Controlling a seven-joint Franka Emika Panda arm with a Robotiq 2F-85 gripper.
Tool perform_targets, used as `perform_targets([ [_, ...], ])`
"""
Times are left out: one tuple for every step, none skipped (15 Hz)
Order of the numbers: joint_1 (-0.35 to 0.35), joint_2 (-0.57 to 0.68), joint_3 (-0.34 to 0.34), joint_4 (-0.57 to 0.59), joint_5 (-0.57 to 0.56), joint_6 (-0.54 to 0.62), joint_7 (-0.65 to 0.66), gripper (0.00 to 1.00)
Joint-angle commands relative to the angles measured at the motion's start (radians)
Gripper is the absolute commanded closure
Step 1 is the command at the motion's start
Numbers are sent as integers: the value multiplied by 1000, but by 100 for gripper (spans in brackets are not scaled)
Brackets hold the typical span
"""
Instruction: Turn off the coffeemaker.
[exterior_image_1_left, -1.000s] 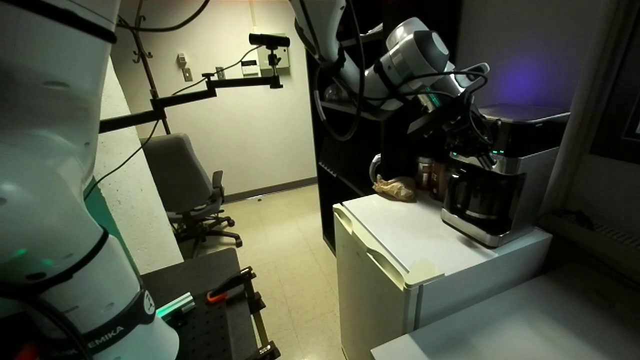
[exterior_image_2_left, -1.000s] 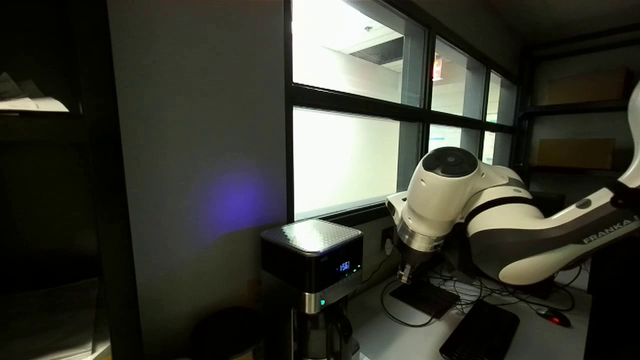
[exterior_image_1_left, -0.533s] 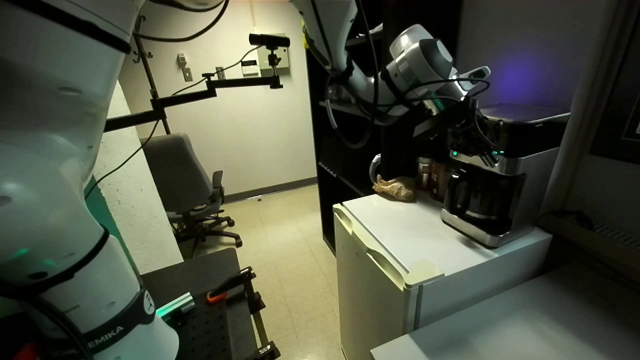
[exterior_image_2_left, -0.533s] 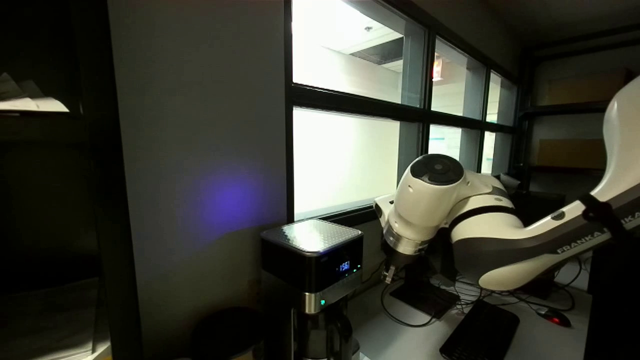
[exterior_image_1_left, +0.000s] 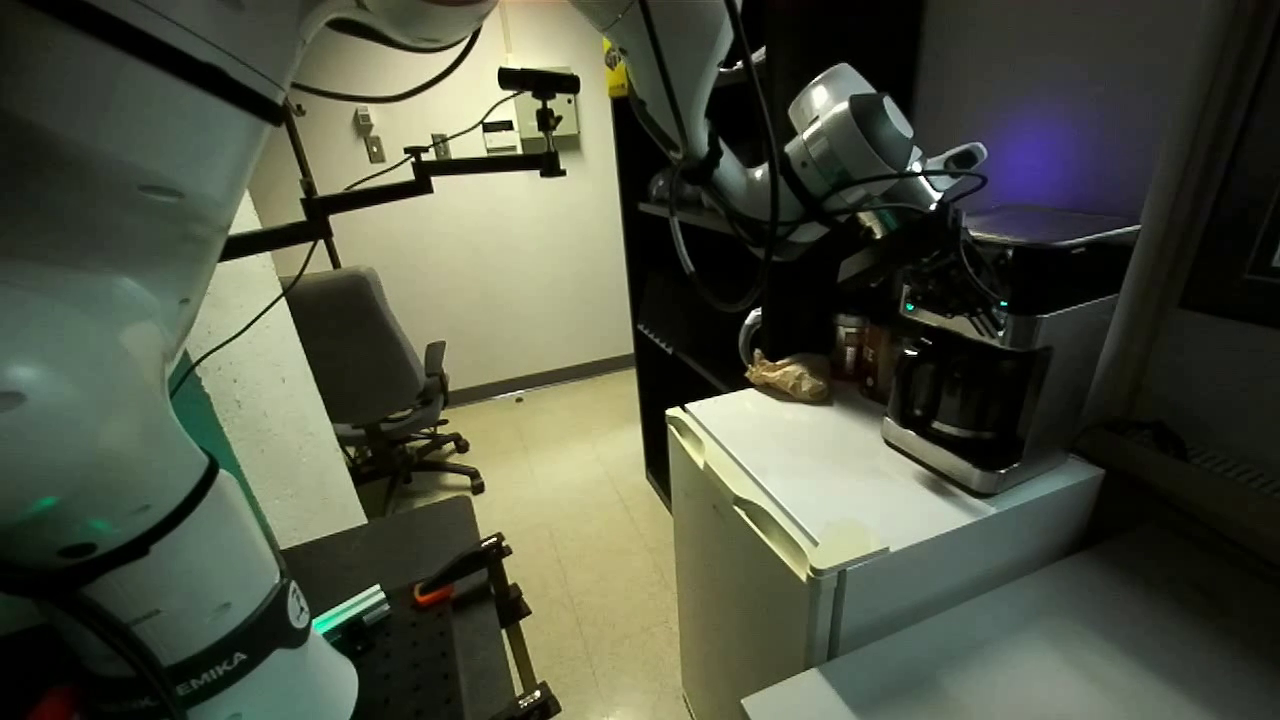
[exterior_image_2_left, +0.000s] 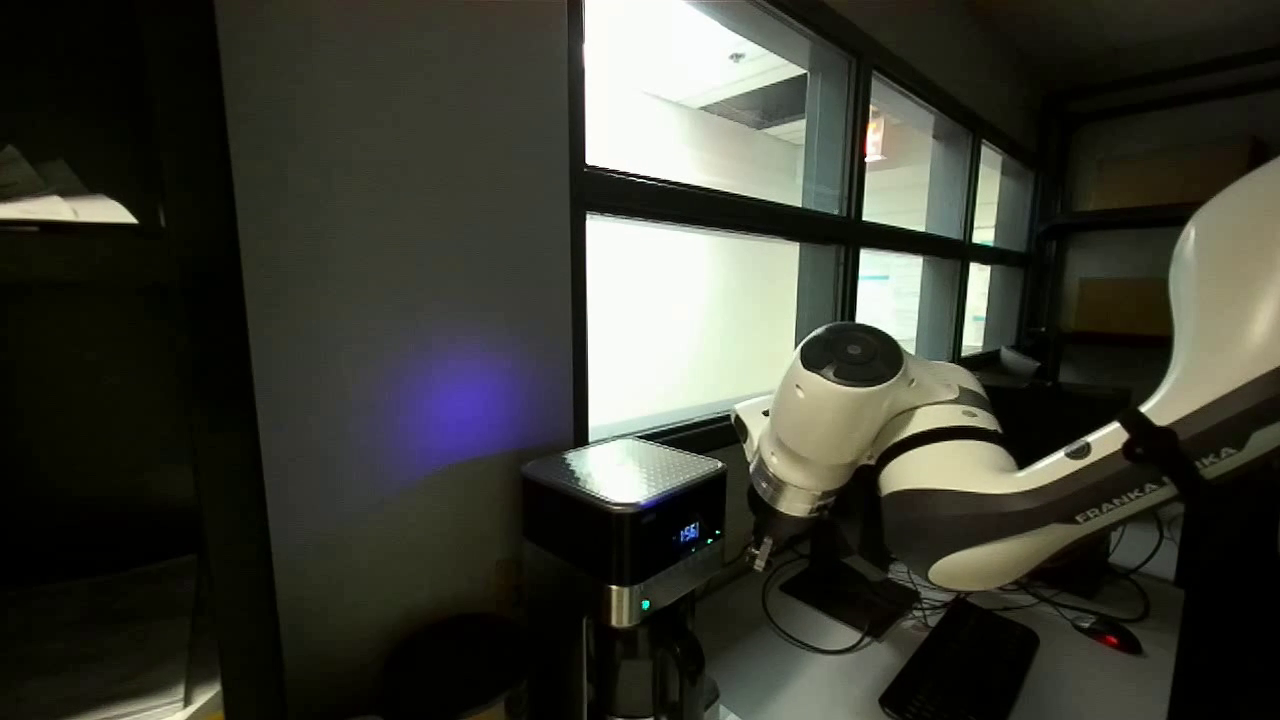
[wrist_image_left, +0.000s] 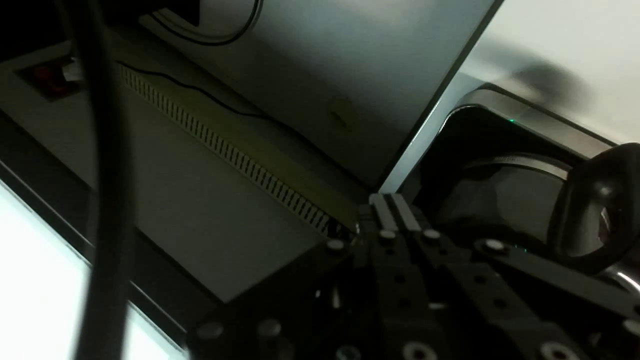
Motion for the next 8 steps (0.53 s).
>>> perform_targets([
  [18,48,-21,58,8,23,4,100],
  [19,51,-21,63,8,27,4,100],
  [20,57,-22,71,8,29,4,100],
  [21,61,-24,78,8,32,5,100],
  [22,65,-24,83,8,35,5,100],
  [24,67,-25,87,7,39,6,100],
  [25,70,-26,94,7,42,6,100],
  [27,73,-27,99,7,46,6,100],
])
